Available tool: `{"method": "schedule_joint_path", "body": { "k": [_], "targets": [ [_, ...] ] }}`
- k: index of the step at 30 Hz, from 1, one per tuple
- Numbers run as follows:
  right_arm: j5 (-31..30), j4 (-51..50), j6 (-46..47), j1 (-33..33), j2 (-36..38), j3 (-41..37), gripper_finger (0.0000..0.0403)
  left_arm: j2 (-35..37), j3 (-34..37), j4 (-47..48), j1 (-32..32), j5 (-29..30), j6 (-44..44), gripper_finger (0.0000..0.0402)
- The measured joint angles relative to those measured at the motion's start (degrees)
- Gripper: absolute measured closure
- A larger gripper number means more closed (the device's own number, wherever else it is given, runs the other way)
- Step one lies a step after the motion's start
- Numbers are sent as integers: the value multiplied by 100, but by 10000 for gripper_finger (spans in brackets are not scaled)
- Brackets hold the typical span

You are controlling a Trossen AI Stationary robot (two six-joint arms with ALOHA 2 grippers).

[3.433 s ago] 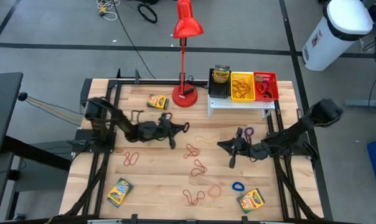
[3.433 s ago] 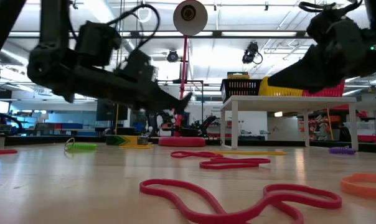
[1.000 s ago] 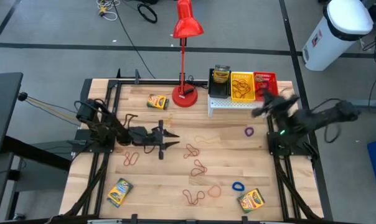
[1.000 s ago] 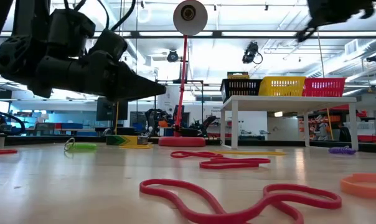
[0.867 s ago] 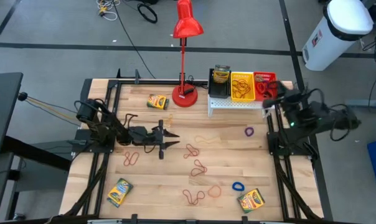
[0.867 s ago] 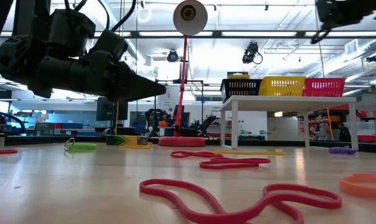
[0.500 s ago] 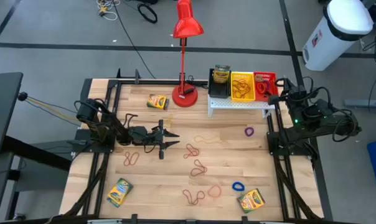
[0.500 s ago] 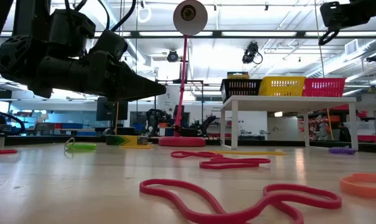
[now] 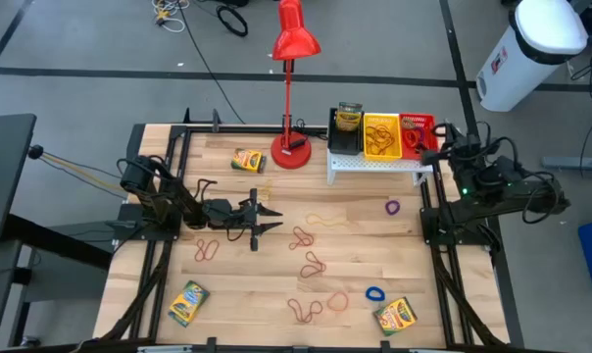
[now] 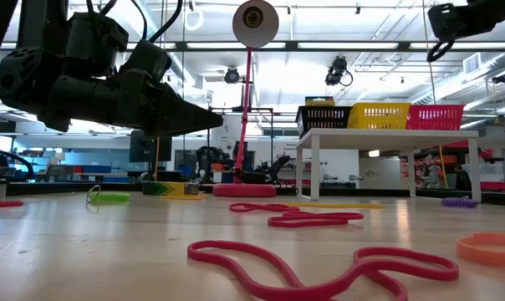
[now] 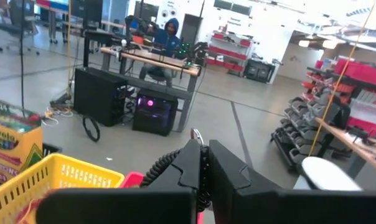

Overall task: Pick & Place Office Desk Supplies
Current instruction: Put the black spring keychain into the red bin

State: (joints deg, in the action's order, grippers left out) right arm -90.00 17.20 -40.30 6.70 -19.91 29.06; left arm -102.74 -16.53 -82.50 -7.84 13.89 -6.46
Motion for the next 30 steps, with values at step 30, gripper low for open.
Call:
{"method": "schedule_joint_path", "body": {
  "k": [30],
  "targets": [
    [2076, -1926, 1832, -2679, -1984, 195, 388, -2, 0, 42, -2, -2, -13, 282]
  ]
}}
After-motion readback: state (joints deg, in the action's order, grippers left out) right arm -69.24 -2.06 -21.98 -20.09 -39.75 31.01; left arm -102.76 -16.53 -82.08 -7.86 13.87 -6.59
